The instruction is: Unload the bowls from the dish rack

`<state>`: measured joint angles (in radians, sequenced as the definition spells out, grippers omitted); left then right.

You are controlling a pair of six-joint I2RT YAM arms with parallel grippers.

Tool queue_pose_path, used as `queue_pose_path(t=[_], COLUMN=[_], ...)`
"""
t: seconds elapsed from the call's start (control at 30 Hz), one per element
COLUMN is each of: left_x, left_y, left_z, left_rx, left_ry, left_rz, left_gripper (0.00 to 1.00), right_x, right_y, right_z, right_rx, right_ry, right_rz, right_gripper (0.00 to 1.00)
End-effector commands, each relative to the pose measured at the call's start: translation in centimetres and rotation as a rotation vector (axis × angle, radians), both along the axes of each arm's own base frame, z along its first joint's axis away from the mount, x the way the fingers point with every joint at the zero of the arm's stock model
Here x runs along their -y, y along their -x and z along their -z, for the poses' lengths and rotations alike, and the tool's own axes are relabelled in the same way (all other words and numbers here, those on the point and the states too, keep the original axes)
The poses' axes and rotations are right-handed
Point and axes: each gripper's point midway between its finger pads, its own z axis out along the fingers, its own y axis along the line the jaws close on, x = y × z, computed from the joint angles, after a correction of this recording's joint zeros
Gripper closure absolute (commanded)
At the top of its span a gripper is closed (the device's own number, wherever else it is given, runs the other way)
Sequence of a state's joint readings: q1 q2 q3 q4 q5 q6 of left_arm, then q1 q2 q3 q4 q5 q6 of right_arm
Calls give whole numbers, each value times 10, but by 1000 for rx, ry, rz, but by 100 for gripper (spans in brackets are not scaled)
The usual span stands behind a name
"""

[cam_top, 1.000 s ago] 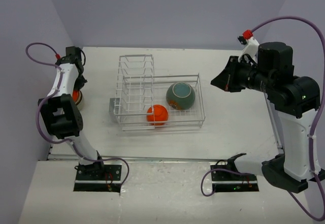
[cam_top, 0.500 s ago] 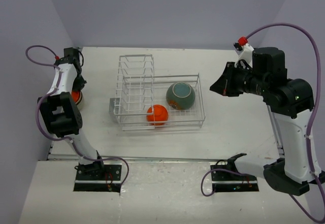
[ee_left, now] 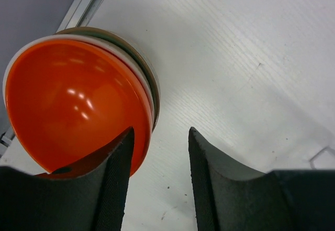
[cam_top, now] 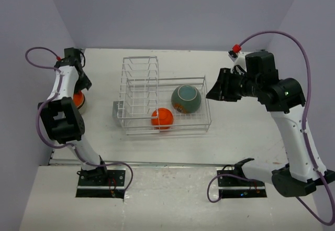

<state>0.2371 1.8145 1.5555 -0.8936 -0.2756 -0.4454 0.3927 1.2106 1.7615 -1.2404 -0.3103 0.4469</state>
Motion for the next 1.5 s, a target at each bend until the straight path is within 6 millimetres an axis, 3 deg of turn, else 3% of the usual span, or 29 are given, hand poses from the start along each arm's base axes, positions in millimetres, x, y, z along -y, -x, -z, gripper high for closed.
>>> queue_pose_path(t=[0.0, 0.17, 0.4, 0.53, 0.63, 0.93, 1.07, 1.1, 1.2, 1.23, 1.3, 1.33, 1.37, 1.4, 1.43, 1.47], left_x=[4, 11, 38, 72, 99, 152, 166, 167, 171, 171, 174, 175, 177, 176, 176, 179], left_y=[-6, -9, -24, -30, -27, -14, -12, -14, -18, -19, -22, -23, -22, -22, -23, -21], left_z=[-35, -55, -83, -107, -112, -104, -94, -92, -88, -89, -90, -91, -90, -88, -87, -84], left_rx=[134, 201, 334, 427, 458, 436, 418, 415, 405, 406, 407, 407, 400, 396, 394, 383], left_ry=[16, 50, 202, 374, 507, 646, 682, 682, 689, 683, 668, 662, 654, 642, 635, 629], left_rz=[-20, -39, -35, 4, 19, 101, 131, 139, 153, 159, 180, 185, 195, 192, 193, 204], left_gripper=[52, 52, 52, 53, 54, 57, 70, 78, 87, 90, 95, 96, 99, 100, 100, 100], right_x=[-15, -36, -51, -63, -73, -113, -120, -120, -110, -105, -99, -95, -94, -92, -89, -90], right_y=[-4, -6, -10, -12, -17, -24, -35, -40, -57, -64, -74, -79, -83, -89, -89, -97], right_z=[-5, 12, 54, 73, 93, 144, 157, 153, 153, 153, 152, 152, 149, 153, 157, 150], right_rx=[20, -48, -163, -231, -277, -407, -424, -405, -382, -372, -352, -345, -345, -361, -375, -355], right_ry=[-60, -110, -141, -168, -189, -166, -181, -172, -113, -97, -68, -66, -65, -55, -33, -26], right_rz=[-40, -99, -129, -163, -182, -250, -220, -204, -134, -109, -78, -66, -60, -48, -45, -41], right_gripper=[58, 34, 27, 20, 18, 11, 10, 11, 22, 34, 49, 66, 75, 93, 100, 100])
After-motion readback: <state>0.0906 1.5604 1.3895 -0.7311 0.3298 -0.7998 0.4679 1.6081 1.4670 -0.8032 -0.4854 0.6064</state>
